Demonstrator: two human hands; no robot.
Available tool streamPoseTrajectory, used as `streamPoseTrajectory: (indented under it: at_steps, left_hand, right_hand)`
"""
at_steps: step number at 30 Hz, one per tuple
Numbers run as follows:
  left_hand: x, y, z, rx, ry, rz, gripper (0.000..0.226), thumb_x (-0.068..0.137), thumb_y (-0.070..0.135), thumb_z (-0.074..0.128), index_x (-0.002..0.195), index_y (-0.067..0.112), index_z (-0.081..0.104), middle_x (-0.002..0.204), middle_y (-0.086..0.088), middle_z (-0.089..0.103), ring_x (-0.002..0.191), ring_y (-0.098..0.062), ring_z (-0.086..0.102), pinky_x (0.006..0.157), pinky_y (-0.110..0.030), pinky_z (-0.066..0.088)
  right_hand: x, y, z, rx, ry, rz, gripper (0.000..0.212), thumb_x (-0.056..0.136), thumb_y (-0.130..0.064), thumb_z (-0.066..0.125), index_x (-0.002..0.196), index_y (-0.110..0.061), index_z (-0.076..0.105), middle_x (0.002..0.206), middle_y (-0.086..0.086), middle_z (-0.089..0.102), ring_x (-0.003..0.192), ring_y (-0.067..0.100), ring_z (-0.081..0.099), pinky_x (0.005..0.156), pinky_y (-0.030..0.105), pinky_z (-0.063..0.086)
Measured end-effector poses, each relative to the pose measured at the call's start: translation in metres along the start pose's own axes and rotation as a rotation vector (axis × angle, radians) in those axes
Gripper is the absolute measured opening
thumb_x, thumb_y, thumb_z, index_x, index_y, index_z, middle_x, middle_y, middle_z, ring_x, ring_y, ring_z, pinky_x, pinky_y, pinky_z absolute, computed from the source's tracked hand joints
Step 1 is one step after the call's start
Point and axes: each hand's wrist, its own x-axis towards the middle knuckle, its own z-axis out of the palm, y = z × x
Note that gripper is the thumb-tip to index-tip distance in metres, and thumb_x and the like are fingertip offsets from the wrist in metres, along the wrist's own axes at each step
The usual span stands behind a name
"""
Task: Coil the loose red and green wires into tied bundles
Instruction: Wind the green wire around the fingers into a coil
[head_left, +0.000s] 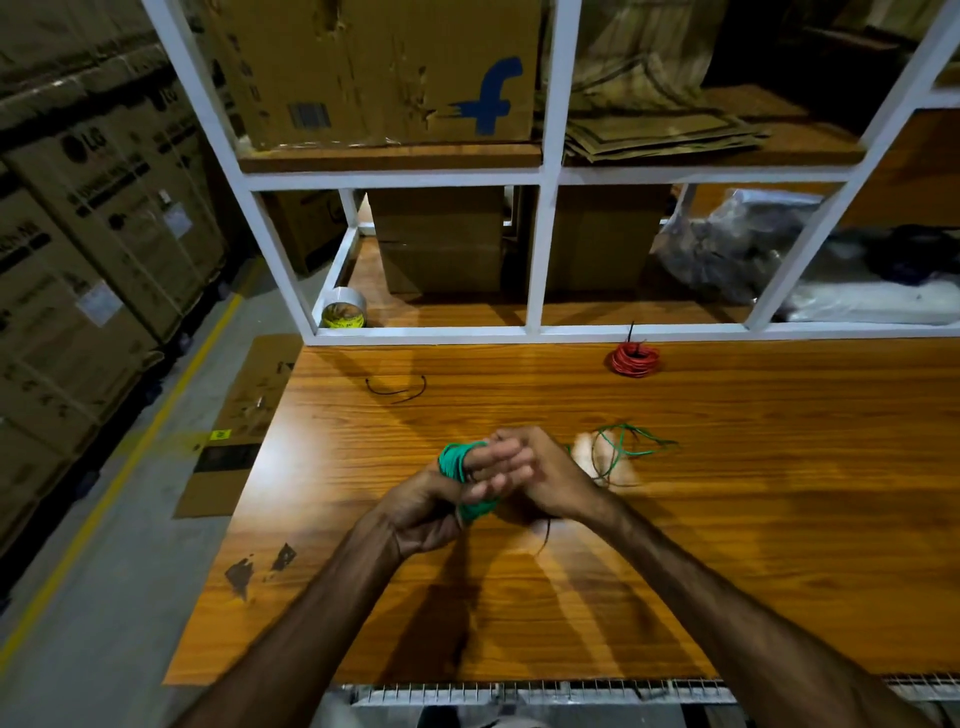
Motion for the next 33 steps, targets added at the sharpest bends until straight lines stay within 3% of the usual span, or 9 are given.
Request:
streamPoseTrajectory:
  at_steps: [4,8,11,16,20,22,26,29,33]
  left_hand:
    - [0.014,0.011,0.004,-0.220,0.064,0.215,0.074,0.074,-0.025,0.069,0.143,-0.003,0.053,0.152,-0.021,0.050,0.139,-0.035,0.051,0.100,-0.030,0.055]
    - [0.027,0.020,-0.002,-0.075,0.373,0.418,0.071,0.083,-0.015,0.052,0.151,0.001,0.042,0.155,-0.015,0.047,0.143,-0.029,0.046,0.114,-0.031,0.043]
    - [0.036,0.009,-0.007,0.244,0.532,0.439,0.073,0.085,-0.022,0.047,0.152,0.005,0.040,0.160,-0.009,0.041,0.145,-0.022,0.044,0.122,-0.033,0.031]
    - [0.039,0.001,-0.020,0.777,0.730,0.397,0.112,0.049,-0.007,0.049,0.158,0.016,0.035,0.154,0.004,0.043,0.136,-0.008,0.047,0.115,-0.032,0.039]
    - [0.036,0.002,-0.037,1.379,0.808,0.228,0.098,0.069,0.001,0.069,0.159,0.017,0.033,0.150,0.001,0.048,0.131,-0.014,0.052,0.099,-0.023,0.044]
    - [0.033,-0.001,-0.049,1.472,0.789,0.142,0.080,0.073,0.008,0.076,0.148,0.015,0.050,0.142,0.003,0.054,0.132,-0.012,0.051,0.098,-0.015,0.043]
    - [0.019,-0.003,-0.057,1.395,0.677,-0.037,0.022,0.074,0.026,0.081,0.094,0.020,0.073,0.089,0.005,0.075,0.084,-0.019,0.069,0.071,-0.037,0.058]
    - [0.010,-0.009,-0.033,1.000,0.428,-0.142,0.038,0.081,-0.013,0.072,0.115,0.002,0.070,0.109,-0.007,0.075,0.104,-0.026,0.070,0.088,-0.046,0.057]
    - [0.003,-0.003,-0.014,0.689,0.202,-0.183,0.048,0.079,-0.014,0.063,0.118,0.009,0.075,0.124,-0.014,0.072,0.110,-0.027,0.071,0.099,-0.038,0.056]
  right_hand:
    - [0.001,-0.004,0.006,-0.186,0.107,-0.064,0.027,0.107,-0.018,0.050,0.087,-0.011,0.065,0.081,0.003,0.069,0.070,0.004,0.058,0.067,0.033,0.043]
    - [-0.005,-0.004,0.015,-0.296,-0.001,-0.082,0.034,0.109,-0.026,0.050,0.080,-0.018,0.064,0.062,-0.011,0.055,0.062,-0.008,0.054,0.059,0.014,0.032]
    - [-0.002,-0.009,0.015,-0.403,-0.034,-0.095,0.027,0.108,-0.030,0.049,0.083,-0.027,0.060,0.073,-0.002,0.064,0.065,0.006,0.057,0.063,0.027,0.032]
    - [0.001,-0.013,0.004,-0.557,-0.110,-0.116,0.017,0.104,-0.032,0.049,0.088,-0.033,0.054,0.095,0.009,0.075,0.093,0.031,0.069,0.066,0.036,0.043]
    - [0.009,-0.021,-0.011,-0.656,-0.140,-0.167,0.025,0.104,-0.041,0.048,0.085,-0.028,0.057,0.088,0.003,0.072,0.085,0.027,0.066,0.066,0.037,0.046]
    - [0.014,-0.025,-0.017,-0.709,-0.143,-0.185,0.027,0.101,-0.048,0.046,0.094,-0.027,0.063,0.090,0.002,0.073,0.088,0.028,0.068,0.069,0.040,0.053]
    - [0.024,-0.028,-0.022,-0.768,-0.099,-0.275,0.033,0.100,-0.053,0.042,0.104,-0.031,0.066,0.095,0.000,0.075,0.093,0.028,0.069,0.072,0.040,0.054]
    - [0.026,-0.021,-0.023,-0.741,-0.062,-0.329,0.031,0.102,-0.054,0.043,0.107,-0.034,0.066,0.098,-0.004,0.075,0.093,0.022,0.069,0.071,0.038,0.051]
    - [0.021,-0.018,-0.023,-0.654,-0.008,-0.339,0.022,0.104,-0.044,0.047,0.102,-0.032,0.065,0.095,-0.008,0.074,0.084,0.015,0.067,0.067,0.041,0.053]
